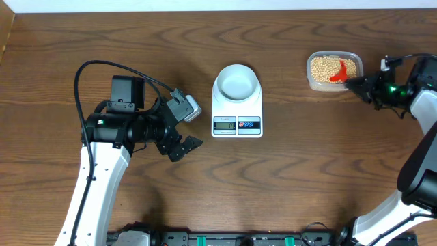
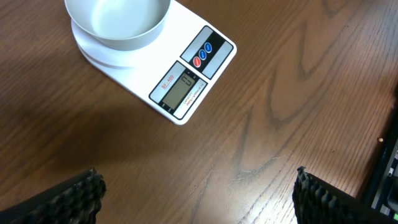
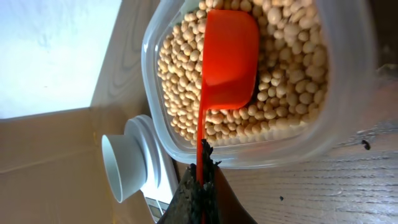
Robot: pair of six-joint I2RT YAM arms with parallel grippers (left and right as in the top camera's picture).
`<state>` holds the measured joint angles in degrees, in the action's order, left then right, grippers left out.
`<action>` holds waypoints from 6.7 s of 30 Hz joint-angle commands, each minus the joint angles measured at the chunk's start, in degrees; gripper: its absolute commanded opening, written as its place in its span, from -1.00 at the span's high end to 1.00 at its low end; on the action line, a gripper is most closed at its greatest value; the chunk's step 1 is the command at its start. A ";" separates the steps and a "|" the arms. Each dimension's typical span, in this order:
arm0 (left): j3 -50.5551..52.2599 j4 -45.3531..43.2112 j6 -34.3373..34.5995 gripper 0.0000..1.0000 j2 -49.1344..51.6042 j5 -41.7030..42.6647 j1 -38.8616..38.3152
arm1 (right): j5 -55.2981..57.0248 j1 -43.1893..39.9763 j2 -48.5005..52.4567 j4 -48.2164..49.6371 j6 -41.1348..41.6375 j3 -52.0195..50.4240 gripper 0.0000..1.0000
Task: Scoop item into bowl and weigh 50g on scale
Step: 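Drag the scoop along the tub and lift it filled with soybeans, then carry the filled red scoop left over the white bowl on the scale, then tip the red scoop with the right gripper to pour soybeans into the bowl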
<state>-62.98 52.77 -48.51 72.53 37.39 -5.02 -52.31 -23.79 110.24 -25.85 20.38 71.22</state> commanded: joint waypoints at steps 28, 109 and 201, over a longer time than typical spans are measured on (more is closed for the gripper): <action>-1.38 0.33 -0.94 -0.97 -0.63 0.33 0.24 | -14.34 -7.69 0.79 -4.15 -10.45 0.24 0.98; -1.38 0.33 -0.94 -0.97 -0.63 0.33 0.24 | -24.09 22.14 0.81 16.09 6.62 0.24 0.98; -1.38 0.33 -0.94 -0.97 -0.63 0.33 0.24 | -10.10 25.77 0.81 8.50 -47.95 0.22 0.98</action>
<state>-62.98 52.75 -48.51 72.53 37.39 -5.02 -61.65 1.58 110.26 -17.32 -26.00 71.22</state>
